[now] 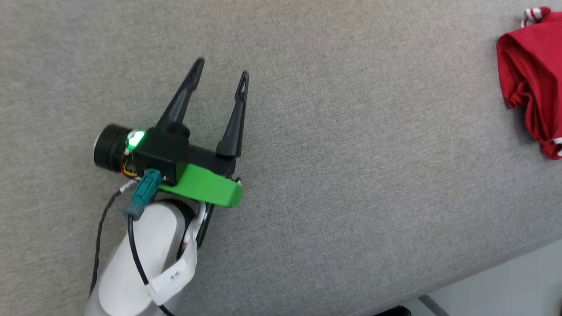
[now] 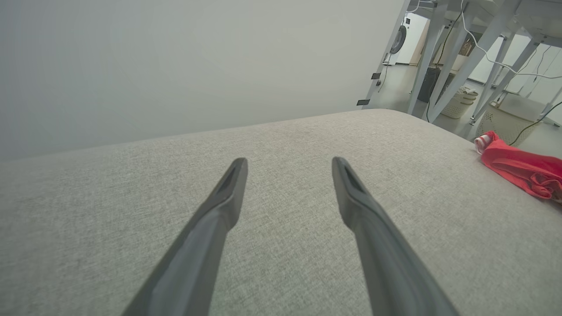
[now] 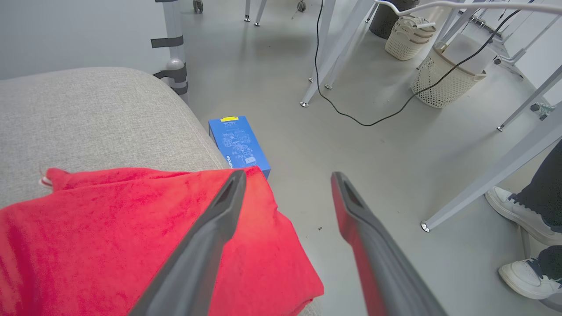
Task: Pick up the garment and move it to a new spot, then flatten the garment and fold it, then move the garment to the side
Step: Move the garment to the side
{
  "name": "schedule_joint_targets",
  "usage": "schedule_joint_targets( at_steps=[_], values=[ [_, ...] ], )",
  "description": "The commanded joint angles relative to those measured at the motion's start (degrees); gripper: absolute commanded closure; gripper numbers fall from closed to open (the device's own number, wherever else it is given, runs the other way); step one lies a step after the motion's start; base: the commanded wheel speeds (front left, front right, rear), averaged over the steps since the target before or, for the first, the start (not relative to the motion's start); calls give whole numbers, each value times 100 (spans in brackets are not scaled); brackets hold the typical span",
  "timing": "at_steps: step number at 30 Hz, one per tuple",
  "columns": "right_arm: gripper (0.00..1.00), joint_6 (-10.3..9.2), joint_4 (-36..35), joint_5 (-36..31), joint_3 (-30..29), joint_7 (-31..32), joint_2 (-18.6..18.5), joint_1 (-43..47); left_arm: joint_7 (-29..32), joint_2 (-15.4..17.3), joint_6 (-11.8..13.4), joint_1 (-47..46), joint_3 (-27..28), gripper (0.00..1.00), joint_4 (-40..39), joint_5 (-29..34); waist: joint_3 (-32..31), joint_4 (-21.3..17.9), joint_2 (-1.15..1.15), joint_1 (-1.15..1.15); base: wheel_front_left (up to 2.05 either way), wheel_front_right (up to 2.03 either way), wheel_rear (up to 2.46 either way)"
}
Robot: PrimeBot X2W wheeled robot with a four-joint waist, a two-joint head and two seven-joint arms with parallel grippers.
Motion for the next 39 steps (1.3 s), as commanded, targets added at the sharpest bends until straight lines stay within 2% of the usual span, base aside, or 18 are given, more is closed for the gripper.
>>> schedule_joint_targets(
  at_steps=[1,5,10,19,26,28,32,39],
  values=[
    [0,-5,-100,-2,21,-45,5,216,-92,-36,61,146,48,0,84,-77,-680,268,0,0,0,0,0],
    [0,-5,-777,-155,-174,-56,-8,756,-243,-102,156,493,134,0,305,-240,-1149,407,0,0,0,0,0],
    [0,-5,-1757,-481,-798,-57,212,1730,-368,-172,231,911,230,0,513,-437,-1643,646,0,0,0,0,0],
    [0,-5,-3505,-1312,-1568,-58,1239,3436,-492,-275,358,1494,422,0,741,-664,-2271,1110,0,0,0,0,0],
    [0,-5,-4635,-1995,-1697,167,2011,4333,-528,-313,414,1839,588,0,867,-745,-2645,1475,0,0,0,0,0],
    [0,-5,-5242,-2205,-1699,375,2362,4696,-535,-315,402,1960,637,0,947,-747,-2833,1645,0,0,0,0,0],
    [0,-5,-6007,-2479,-1603,644,2719,5161,-538,-283,378,2098,685,0,1038,-733,-3017,1802,0,0,0,0,0],
    [0,-5,-7034,-2903,-1428,1082,3133,5860,-540,-218,315,2320,734,0,1104,-697,-3303,1926,0,0,0,0,0]
  ],
)
